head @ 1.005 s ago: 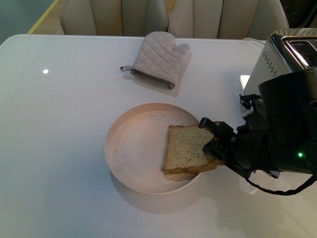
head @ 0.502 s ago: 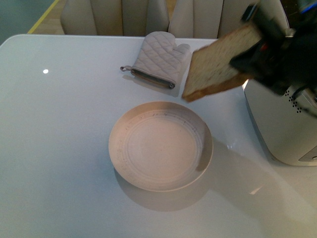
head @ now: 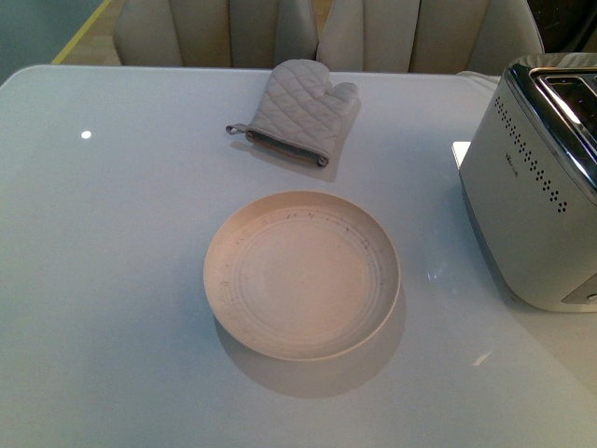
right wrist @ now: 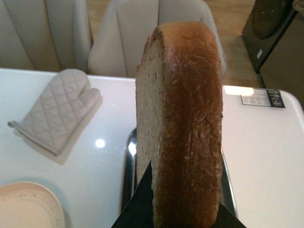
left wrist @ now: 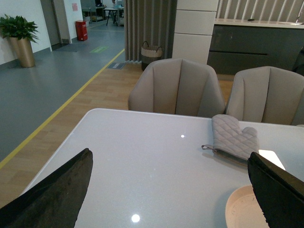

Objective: Put bread into toaster

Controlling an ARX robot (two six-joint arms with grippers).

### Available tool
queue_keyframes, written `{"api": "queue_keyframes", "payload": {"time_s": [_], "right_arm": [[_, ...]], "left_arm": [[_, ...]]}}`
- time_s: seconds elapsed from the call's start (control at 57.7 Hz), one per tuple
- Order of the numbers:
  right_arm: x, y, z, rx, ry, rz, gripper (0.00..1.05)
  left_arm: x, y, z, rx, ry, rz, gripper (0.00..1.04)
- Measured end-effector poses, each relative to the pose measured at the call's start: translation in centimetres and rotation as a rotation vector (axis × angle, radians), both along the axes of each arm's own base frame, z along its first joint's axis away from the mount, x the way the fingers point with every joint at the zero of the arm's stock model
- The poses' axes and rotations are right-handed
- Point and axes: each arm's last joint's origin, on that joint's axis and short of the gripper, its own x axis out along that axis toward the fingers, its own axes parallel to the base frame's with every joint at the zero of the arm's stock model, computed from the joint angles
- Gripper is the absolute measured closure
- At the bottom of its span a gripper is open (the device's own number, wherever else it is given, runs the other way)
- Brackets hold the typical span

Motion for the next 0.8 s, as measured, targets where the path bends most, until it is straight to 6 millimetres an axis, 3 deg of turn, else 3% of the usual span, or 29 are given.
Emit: {"api": "queue_keyframes", "payload": {"time_s": [0.346,0.797], "right_arm": [[0.5,-0.5,-1.8,-0.067,0.210,0.002,1.01],[1.9,0.0,-2.9,-0.095,0.286,-0.017,1.01]], "left_arm": [[0.0,0.0,0.0,0.000,0.000,0.000,0.07],[0.0,0.0,0.0,0.000,0.000,0.000,0.07]]}}
